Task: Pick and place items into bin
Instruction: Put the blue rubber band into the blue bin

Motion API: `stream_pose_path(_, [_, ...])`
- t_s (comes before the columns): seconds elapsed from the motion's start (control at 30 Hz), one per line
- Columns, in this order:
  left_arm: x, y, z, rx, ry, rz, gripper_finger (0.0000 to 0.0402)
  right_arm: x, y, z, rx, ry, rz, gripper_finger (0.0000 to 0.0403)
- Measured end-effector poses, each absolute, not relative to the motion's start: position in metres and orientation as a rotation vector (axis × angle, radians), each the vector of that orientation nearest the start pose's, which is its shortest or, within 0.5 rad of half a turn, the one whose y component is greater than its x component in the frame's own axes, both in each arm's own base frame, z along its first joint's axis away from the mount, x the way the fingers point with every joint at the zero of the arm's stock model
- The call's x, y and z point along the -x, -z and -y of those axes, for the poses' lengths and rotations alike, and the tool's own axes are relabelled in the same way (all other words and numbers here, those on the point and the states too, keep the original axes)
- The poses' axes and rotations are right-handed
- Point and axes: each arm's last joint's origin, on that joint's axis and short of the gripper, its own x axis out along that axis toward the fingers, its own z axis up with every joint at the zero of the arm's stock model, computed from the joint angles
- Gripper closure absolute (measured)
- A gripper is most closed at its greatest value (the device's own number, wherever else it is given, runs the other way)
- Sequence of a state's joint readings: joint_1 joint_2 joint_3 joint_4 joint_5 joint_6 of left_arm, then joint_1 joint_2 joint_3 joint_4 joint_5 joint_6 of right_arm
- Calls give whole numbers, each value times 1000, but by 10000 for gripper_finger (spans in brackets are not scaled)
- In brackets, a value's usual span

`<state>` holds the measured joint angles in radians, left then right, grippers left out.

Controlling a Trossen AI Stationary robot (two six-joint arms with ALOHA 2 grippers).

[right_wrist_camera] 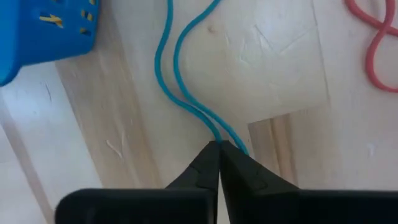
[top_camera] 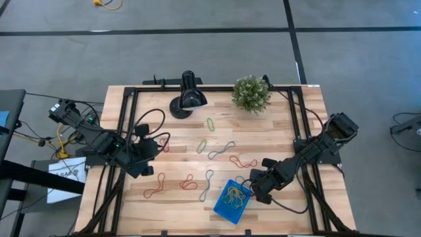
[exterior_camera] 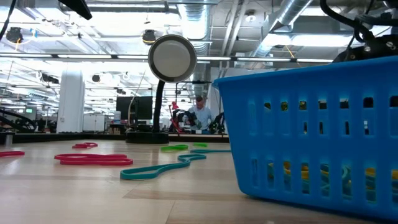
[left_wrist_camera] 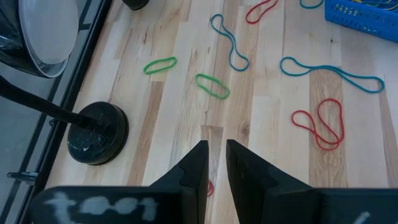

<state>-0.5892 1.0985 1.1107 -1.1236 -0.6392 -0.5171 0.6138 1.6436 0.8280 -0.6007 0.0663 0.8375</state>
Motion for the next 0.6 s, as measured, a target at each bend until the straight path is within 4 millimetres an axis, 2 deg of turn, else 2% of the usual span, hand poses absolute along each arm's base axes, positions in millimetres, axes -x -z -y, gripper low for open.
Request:
stream_pose_path(0.07, [-163, -320, 88, -159, -270, -851, 356, -222, -143, -157, -228, 112, -1373, 401])
stream_pose_path(0.23, [-163, -320, 88, -159, -271, -851, 356, -227, -182, -168, -199, 39, -1234, 402])
stream_pose_path(0.43, [-163, -320, 88, -158, -270, -851, 356, -228, -244, -183, -175, 5, -929, 402])
stream_pose_path(0.53, [-163, -320, 88, -159, -270, -851, 356, -227, -271, -197, -109, -93, -768, 402])
stream_pose_path(0.6, [-163, -320, 88, -159, -270, -851, 356, -226, -281, -205, -80, -155, -687, 402])
